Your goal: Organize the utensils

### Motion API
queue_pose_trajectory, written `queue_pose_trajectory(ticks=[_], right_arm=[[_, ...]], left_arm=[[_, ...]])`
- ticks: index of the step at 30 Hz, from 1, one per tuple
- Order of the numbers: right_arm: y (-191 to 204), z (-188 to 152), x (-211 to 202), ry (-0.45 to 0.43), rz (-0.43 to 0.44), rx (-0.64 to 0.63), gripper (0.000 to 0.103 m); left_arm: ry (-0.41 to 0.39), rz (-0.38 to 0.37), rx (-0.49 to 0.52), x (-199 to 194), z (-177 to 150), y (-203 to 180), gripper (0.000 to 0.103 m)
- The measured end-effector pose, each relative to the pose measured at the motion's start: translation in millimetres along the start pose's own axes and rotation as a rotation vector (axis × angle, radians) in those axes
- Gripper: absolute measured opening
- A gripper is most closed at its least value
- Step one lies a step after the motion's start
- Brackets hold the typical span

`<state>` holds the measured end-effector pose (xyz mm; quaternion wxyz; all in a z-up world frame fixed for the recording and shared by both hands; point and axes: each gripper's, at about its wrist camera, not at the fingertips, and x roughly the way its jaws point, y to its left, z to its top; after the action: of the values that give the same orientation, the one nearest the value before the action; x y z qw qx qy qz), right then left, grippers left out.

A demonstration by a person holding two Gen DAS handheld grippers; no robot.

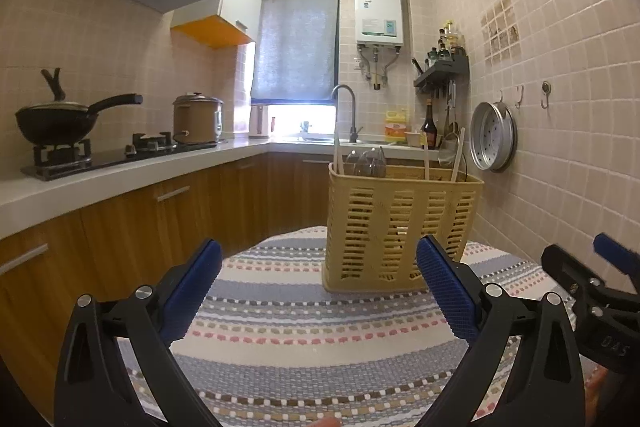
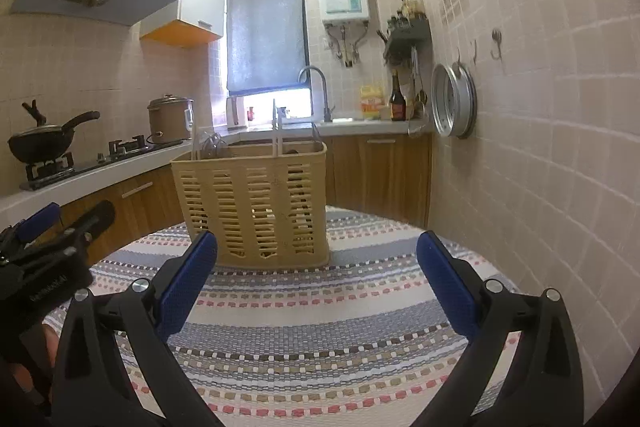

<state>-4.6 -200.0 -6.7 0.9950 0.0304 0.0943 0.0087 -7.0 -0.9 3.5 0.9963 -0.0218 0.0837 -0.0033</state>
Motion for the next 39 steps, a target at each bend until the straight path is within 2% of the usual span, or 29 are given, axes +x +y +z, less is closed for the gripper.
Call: queue_pose_trajectory(ticks=[3, 9, 13, 17, 19, 24, 31, 39], right_arm=[[5.1, -1.1, -4.0, -0.013, -0.009, -0.022, 0.095], [8.1, -1.4, -6.5, -0.016, -0.019, -0.034, 0.095], [4.6, -2.1, -3.1, 0.007, -0.017, -0.018, 0.095], [0.3, -4.6, 8.0, 0.067, -0.001, 0.01, 0.095], [-2.0, -4.9, 7.5, 0.066, -0.008, 0.02, 0.095], [-2.5, -6.2, 2.3, 0.048, -0.042, 0.018, 0.095], [5.7, -6.9, -3.9, 0.026, -0.042, -0.026, 0.095], [0.0, -6.9, -2.1, 0.038, -0.037, -0.008, 0.095]], left_arm=[[0.004, -0.007, 0.004, 0.1, -0.5, -0.9, 0.095], [-0.006, 0.025, 0.024, -2.6, -3.1, -2.8, 0.095], [0.014, 0.028, 0.025, -2.1, -4.4, -2.2, 0.095], [0.043, 0.023, 0.033, 1.9, -5.8, -3.2, 0.095], [0.059, 0.0, 0.037, 3.8, -6.4, -4.4, 0.095], [0.06, 0.015, 0.036, 2.4, -8.8, -3.7, 0.095], [0.067, 0.035, 0.03, 3.2, -9.2, -2.1, 0.095], [0.083, 0.043, 0.006, 6.2, -8.0, 2.5, 0.095]])
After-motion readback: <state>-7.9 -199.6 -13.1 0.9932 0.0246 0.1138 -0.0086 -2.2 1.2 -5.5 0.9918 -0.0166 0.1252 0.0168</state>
